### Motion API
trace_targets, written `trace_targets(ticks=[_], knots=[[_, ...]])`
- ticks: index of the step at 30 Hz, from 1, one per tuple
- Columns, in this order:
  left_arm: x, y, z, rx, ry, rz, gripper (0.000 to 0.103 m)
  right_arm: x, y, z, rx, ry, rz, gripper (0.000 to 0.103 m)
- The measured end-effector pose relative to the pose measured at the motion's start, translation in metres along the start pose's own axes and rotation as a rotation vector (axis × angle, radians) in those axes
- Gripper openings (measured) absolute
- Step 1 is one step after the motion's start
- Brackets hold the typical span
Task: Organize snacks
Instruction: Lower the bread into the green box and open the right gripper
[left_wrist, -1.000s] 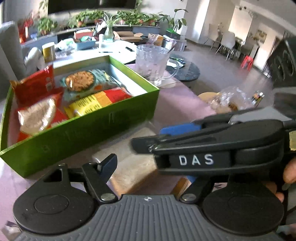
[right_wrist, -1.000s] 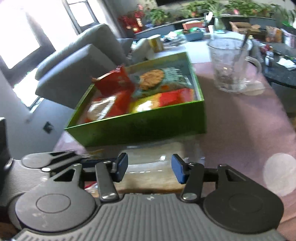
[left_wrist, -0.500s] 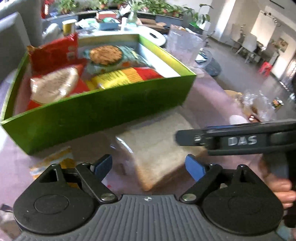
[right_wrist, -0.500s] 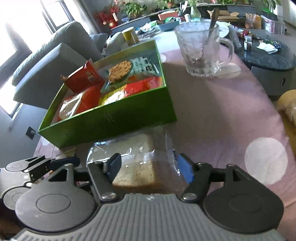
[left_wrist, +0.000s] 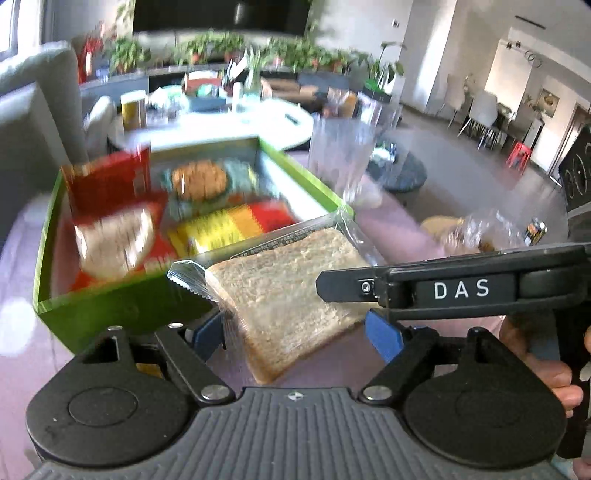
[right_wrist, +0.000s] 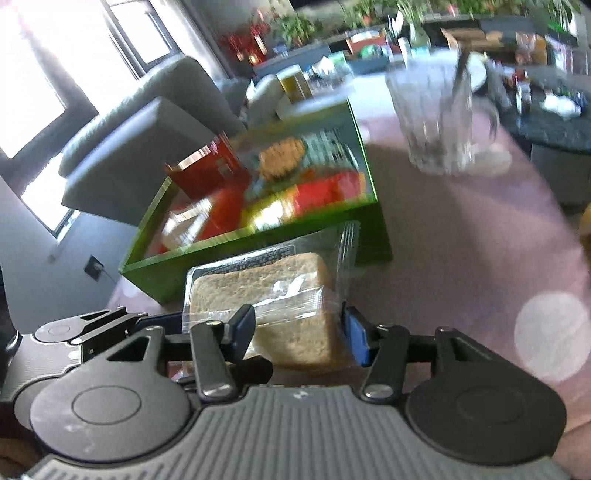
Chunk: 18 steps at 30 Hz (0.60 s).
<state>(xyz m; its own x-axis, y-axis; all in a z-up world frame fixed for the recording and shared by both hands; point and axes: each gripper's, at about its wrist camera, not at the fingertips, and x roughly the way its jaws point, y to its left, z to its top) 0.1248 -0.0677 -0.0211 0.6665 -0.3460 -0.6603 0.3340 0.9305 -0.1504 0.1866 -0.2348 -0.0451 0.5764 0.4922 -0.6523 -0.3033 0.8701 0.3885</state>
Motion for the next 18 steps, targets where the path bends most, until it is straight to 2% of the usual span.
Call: trace_targets(ticks=[9, 18], knots=[[-0.001, 0.005, 0.046, 0.035, -0.066, 0.029, 0.08, -0.004, 0.005, 0.047, -0.03, -0.094, 0.029, 0.056], [0.028, 0.025, 0.071, 0.036, -0.05, 0.045, 0.08, 0.019, -0.002, 0.076, -0.027, -0.1, 0.031, 0.056]])
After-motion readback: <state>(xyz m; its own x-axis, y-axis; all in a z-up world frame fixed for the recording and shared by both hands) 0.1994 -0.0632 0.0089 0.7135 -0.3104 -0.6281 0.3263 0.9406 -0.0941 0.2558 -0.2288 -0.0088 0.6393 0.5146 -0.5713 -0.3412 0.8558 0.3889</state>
